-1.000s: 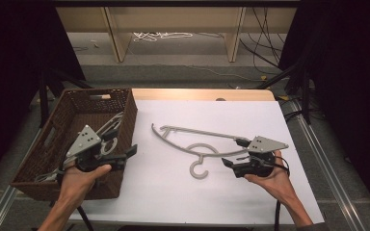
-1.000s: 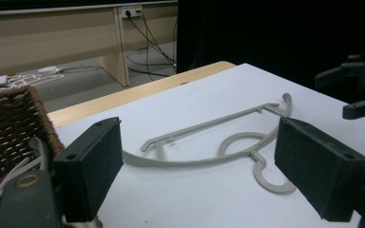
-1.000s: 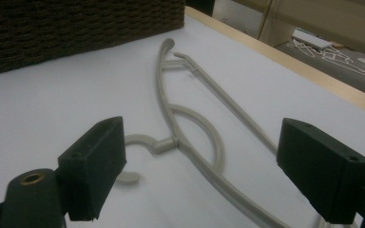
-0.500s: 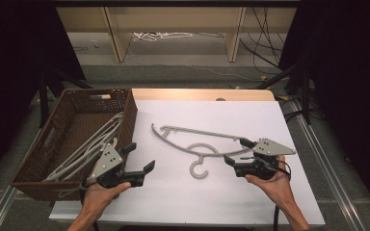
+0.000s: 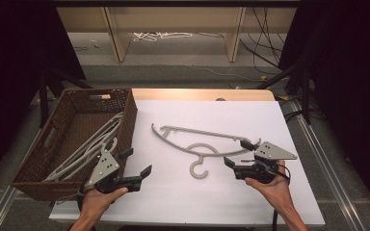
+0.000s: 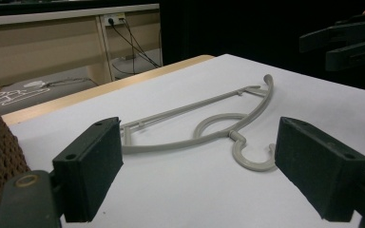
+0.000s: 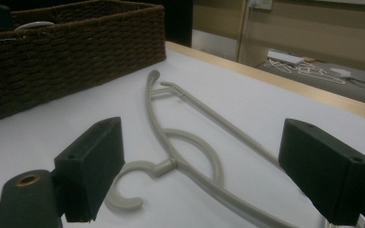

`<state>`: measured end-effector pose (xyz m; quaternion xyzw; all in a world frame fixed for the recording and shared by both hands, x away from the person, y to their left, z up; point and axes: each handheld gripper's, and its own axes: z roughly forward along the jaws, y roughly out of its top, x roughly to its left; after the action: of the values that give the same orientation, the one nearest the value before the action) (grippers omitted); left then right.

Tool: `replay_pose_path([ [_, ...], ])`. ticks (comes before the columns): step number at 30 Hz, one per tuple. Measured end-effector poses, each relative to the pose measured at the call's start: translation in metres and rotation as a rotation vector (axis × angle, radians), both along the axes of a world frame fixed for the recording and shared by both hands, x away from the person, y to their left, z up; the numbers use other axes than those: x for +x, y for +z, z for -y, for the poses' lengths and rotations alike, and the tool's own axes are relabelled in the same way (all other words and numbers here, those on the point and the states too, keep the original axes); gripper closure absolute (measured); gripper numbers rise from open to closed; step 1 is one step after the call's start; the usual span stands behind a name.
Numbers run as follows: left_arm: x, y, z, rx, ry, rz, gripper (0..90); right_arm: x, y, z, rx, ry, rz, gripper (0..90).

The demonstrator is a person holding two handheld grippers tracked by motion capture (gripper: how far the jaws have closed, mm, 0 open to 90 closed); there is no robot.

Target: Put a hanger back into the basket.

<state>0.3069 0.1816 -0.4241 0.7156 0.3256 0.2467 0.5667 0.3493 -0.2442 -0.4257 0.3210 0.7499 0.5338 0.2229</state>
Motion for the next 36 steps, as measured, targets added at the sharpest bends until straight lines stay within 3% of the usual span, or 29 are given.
replay_pose_path([
  [2, 0.0, -0.002, 0.001, -0.009, 0.0, -0.008, 16.1, 0.0, 0.0, 0.0, -0.007, 0.002, 0.001, 16.3],
  [3, -0.001, -0.003, 0.001, -0.001, 0.001, -0.012, 16.1, 0.002, 0.0, 0.001, -0.013, -0.002, 0.027, 16.3],
  [5, -0.002, -0.005, 0.002, 0.009, -0.007, -0.016, 16.1, 0.005, 0.0, 0.0, -0.022, 0.028, -0.01, 16.3],
  [6, -0.002, -0.005, 0.002, 0.018, -0.01, -0.009, 16.1, 0.006, 0.0, 0.001, -0.051, 0.028, -0.005, 16.4],
  [7, -0.002, -0.005, 0.002, 0.018, -0.01, -0.009, 16.0, 0.006, 0.0, 0.001, -0.051, 0.028, -0.005, 16.4],
  [8, -0.002, -0.006, 0.003, 0.015, -0.018, -0.001, 16.1, 0.011, -0.001, -0.001, -0.104, 0.055, -0.01, 16.6],
  [9, -0.002, -0.007, 0.002, 0.013, -0.018, -0.005, 16.1, 0.011, -0.001, -0.001, -0.104, 0.055, -0.01, 16.6],
  [10, -0.004, -0.006, 0.002, 0.02, -0.013, -0.006, 16.1, 0.016, 0.0, -0.002, -0.156, 0.074, -0.016, 16.6],
  [11, -0.004, -0.006, 0.002, 0.02, -0.013, -0.006, 16.1, 0.016, 0.0, -0.002, -0.156, 0.074, -0.016, 16.6],
  [14, -0.006, -0.008, 0.003, 0.028, -0.026, -0.005, 16.0, 0.031, 0.002, -0.005, -0.283, 0.14, -0.062, 21.9],
  [15, -0.006, -0.008, 0.003, 0.028, -0.026, -0.005, 16.0, 0.031, 0.002, -0.005, -0.283, 0.14, -0.062, 21.9],
  [16, -0.006, -0.008, 0.003, 0.03, -0.029, -0.006, 16.0, 0.039, 0.003, -0.007, -0.384, 0.184, -0.087, 26.9],
  [18, -0.006, -0.008, 0.003, 0.029, -0.036, -0.009, 16.1, 0.047, 0.002, -0.01, -0.447, 0.211, -0.134, 26.4],
  [22, -0.006, -0.009, 0.004, 0.042, -0.044, -0.022, 16.0, 0.064, -0.005, -0.017, -0.51, 0.226, -0.197, 25.8],
  [24, -0.006, -0.009, 0.004, 0.04, -0.045, -0.024, 16.0, 0.069, -0.007, -0.019, -0.516, 0.231, -0.208, 25.9],
  [25, -0.006, -0.01, 0.005, 0.038, -0.058, -0.015, 16.0, 0.076, -0.01, -0.02, -0.544, 0.251, -0.244, 25.9],
  [29, -0.006, -0.01, 0.005, 0.034, -0.059, -0.019, 16.0, 0.089, -0.016, -0.023, -0.571, 0.265, -0.254, 28.6],
  [34, -0.006, -0.01, 0.005, 0.047, -0.061, -0.024, 16.1, 0.104, -0.027, -0.031, -0.661, 0.324, -0.324, 34.6],
  [36, -0.006, -0.01, 0.005, 0.048, -0.064, -0.027, 16.0, 0.108, -0.029, -0.032, -0.66, 0.335, -0.342, 36.2],
])
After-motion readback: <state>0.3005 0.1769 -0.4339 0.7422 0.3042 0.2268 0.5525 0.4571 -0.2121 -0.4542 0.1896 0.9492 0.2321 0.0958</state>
